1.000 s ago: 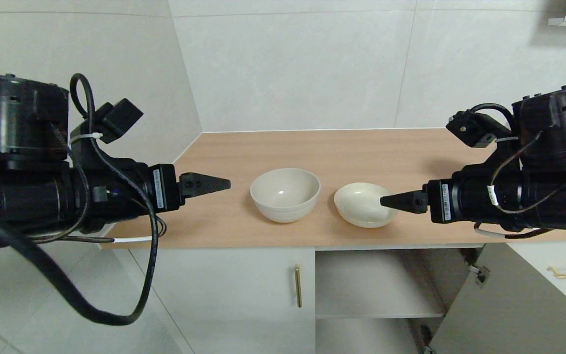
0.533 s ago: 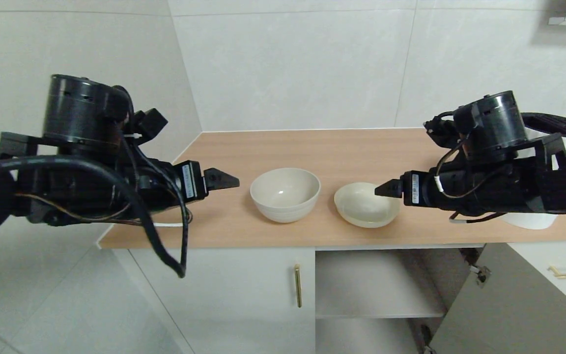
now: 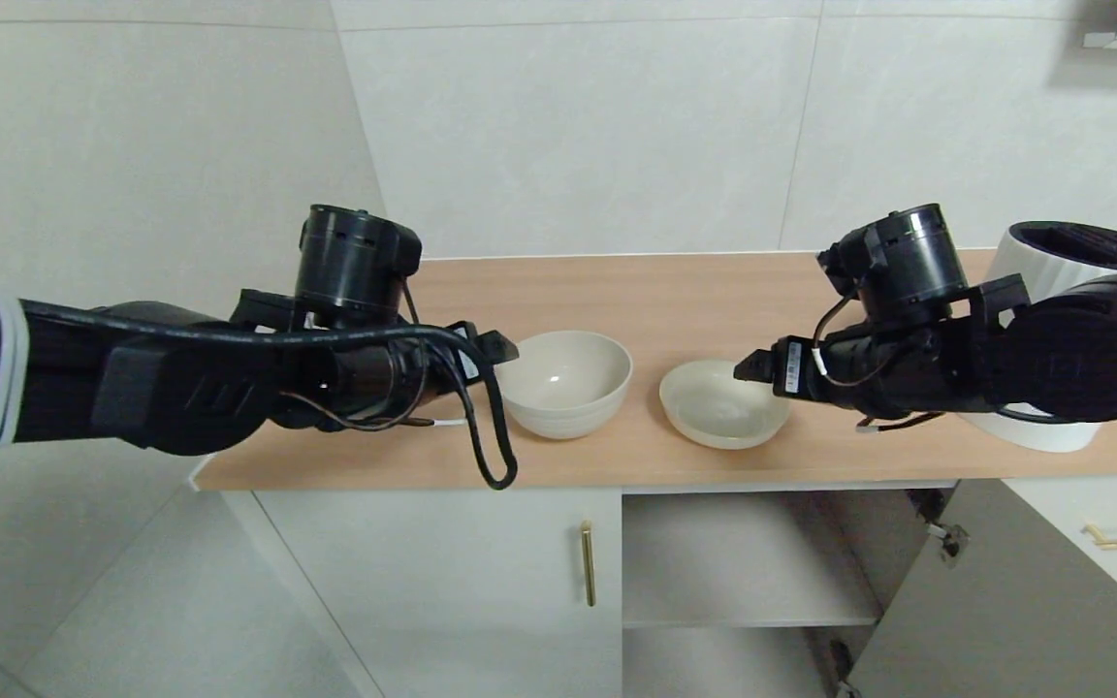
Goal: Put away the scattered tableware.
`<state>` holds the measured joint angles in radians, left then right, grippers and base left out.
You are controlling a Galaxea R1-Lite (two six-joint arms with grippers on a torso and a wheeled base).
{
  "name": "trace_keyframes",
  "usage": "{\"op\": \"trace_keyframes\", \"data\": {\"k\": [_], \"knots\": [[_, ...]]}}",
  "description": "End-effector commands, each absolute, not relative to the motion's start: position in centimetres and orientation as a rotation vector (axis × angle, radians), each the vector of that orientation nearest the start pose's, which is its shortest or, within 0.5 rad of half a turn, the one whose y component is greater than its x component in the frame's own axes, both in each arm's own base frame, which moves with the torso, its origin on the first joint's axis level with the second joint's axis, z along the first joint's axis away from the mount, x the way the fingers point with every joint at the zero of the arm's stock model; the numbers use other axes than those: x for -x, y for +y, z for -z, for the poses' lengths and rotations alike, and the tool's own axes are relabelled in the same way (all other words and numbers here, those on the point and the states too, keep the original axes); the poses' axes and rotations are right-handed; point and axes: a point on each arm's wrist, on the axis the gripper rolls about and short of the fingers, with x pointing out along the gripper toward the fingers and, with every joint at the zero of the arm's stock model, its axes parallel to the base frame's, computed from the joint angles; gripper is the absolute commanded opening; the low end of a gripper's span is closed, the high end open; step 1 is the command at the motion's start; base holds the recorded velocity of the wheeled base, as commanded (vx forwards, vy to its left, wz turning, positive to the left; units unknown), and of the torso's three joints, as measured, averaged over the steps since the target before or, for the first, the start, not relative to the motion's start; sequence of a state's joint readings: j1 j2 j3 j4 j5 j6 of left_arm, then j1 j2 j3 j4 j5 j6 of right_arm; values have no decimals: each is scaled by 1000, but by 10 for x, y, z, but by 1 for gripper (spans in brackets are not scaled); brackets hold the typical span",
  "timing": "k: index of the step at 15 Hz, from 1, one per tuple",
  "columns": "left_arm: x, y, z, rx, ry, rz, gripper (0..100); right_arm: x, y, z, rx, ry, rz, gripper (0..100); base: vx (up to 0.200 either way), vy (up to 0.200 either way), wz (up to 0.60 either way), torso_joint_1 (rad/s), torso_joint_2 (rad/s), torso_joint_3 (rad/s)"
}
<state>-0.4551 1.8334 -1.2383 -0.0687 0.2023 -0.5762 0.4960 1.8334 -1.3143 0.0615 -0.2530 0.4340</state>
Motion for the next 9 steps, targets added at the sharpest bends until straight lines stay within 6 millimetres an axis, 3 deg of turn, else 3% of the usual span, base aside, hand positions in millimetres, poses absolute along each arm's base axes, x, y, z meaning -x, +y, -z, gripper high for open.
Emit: {"op": "trace_keyframes", "data": {"k": [1, 6, 9], "knots": [[-324, -163, -188, 388, 585, 101, 100, -313, 163, -211, -206, 584, -112, 100, 0, 0, 0, 0, 0, 0], [-325, -169, -184, 406, 590, 112, 100, -313, 163, -211, -206, 585, -114, 100, 0, 0, 0, 0, 0, 0], [-332, -172, -170, 393, 620, 102, 100, -313, 163, -211, -206, 585, -114, 100, 0, 0, 0, 0, 0, 0]]}}
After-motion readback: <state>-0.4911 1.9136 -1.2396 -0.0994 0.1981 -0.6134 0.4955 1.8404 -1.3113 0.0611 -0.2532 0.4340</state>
